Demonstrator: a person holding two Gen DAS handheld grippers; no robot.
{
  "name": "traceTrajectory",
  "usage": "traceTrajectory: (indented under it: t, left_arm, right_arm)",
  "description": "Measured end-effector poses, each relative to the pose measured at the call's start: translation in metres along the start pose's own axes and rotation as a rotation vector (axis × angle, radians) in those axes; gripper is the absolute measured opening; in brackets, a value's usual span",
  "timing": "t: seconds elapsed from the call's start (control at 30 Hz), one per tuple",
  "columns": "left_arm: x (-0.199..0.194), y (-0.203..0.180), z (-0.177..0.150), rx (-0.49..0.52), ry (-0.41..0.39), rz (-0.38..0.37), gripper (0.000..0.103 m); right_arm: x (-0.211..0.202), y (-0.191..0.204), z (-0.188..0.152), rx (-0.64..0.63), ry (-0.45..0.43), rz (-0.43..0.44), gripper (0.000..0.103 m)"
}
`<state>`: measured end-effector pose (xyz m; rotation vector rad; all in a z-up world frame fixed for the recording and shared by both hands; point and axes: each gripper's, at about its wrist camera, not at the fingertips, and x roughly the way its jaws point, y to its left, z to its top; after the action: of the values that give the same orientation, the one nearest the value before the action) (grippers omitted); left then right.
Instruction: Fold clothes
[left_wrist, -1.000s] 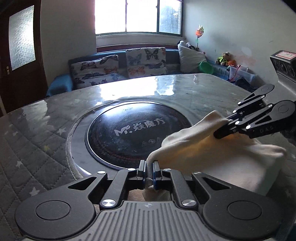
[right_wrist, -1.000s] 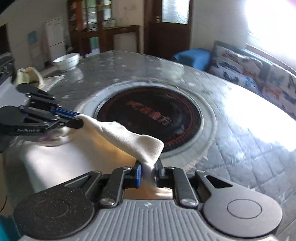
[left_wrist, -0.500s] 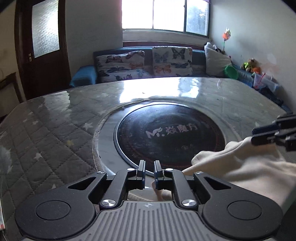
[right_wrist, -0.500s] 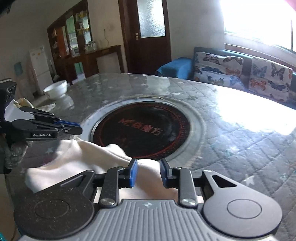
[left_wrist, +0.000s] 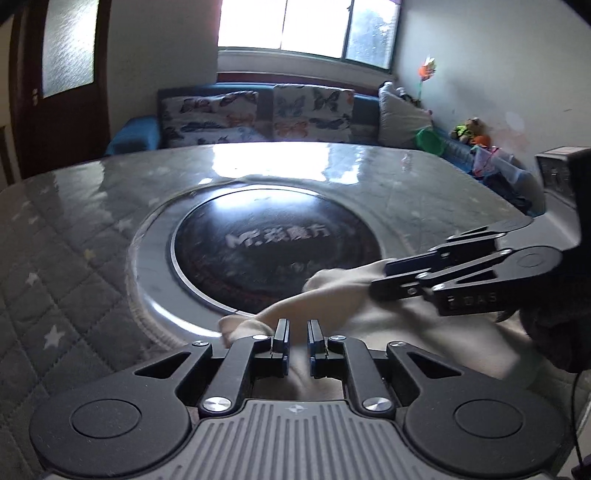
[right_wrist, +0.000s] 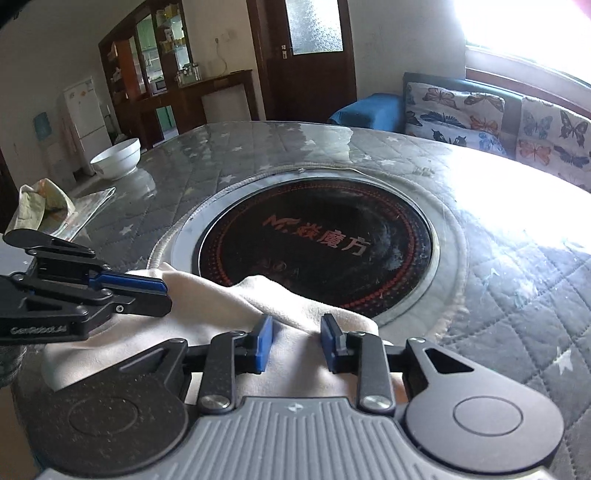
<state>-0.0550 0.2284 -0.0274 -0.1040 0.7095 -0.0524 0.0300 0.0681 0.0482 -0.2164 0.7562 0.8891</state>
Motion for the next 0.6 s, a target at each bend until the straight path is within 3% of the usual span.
traceTrajectory:
  t: [0.37,0.6]
  left_arm:
    - [0.001,0.005,-0.003,-0.017,-0.017,0.01,0.012]
    - [0.0,0.0,-0.003,-0.006,-0.018,0.014,0.018]
  right_arm:
    - [0.013,0.013,0.008,-0.032,0.021,0.009,0.032]
    - [-0.026,0.005,-0.005,-0.017,-0.025,-0.003,0.032]
